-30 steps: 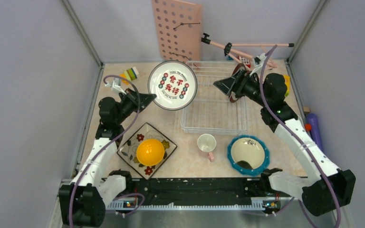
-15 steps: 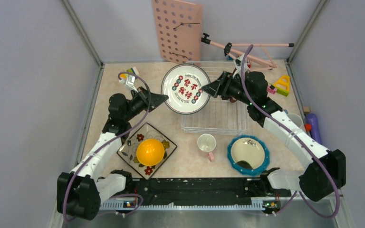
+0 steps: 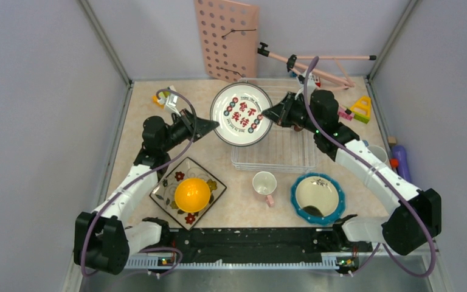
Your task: Load the mixed dishes into the dish rack
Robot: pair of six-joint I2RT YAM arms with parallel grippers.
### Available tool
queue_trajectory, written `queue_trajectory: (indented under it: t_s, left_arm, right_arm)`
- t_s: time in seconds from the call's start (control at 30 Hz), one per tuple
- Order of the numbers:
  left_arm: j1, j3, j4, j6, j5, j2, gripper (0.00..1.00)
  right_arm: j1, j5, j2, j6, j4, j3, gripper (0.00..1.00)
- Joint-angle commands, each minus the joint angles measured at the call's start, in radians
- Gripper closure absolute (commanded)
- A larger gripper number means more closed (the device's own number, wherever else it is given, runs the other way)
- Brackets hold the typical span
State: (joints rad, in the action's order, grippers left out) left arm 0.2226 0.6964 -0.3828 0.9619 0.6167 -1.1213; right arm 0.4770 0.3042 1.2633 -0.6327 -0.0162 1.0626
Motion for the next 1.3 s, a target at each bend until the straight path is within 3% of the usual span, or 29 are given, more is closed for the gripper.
queue_trajectory:
  t_s: [0.0,0.27,0.37,0.67,0.93,1.1,1.27]
  left_arm:
    - [0.009,0.071,-0.063,-0.075,0.102,-0.003,0.73]
    - [0.009,0.103,0.193,-0.244,0.005,0.045,0.19]
    - [0.009,0.109,0.261,-0.269,-0.036,0.055,0.06]
    - [0.009,0.086,0.359,-0.318,-0.18,0.101,0.05]
    - [0.008,0.074,0.443,-0.334,-0.307,0.121,0.11]
    - [0.008,0.025,0.353,-0.312,-0.3,0.163,0.11]
    - [0.008,0.057,0.415,-0.316,-0.322,0.126,0.11]
  right_arm:
    - [0.008,-0.103,-0.058,0.046,-0.033,0.065,1.0]
    - [0.008,-0.345,-0.117,0.197,-0.174,0.129,1.0]
    - [0.008,-0.499,-0.128,0.235,-0.244,0.159,1.0]
    - [0.008,-0.805,-0.039,0.349,-0.399,0.307,1.0]
    - [0.009,-0.95,0.078,0.425,-0.439,0.403,1.0]
    - [0.018,-1.028,0.176,0.46,-0.469,0.49,1.0]
    - [0.024,-1.098,0.248,0.502,-0.501,0.549,1.0]
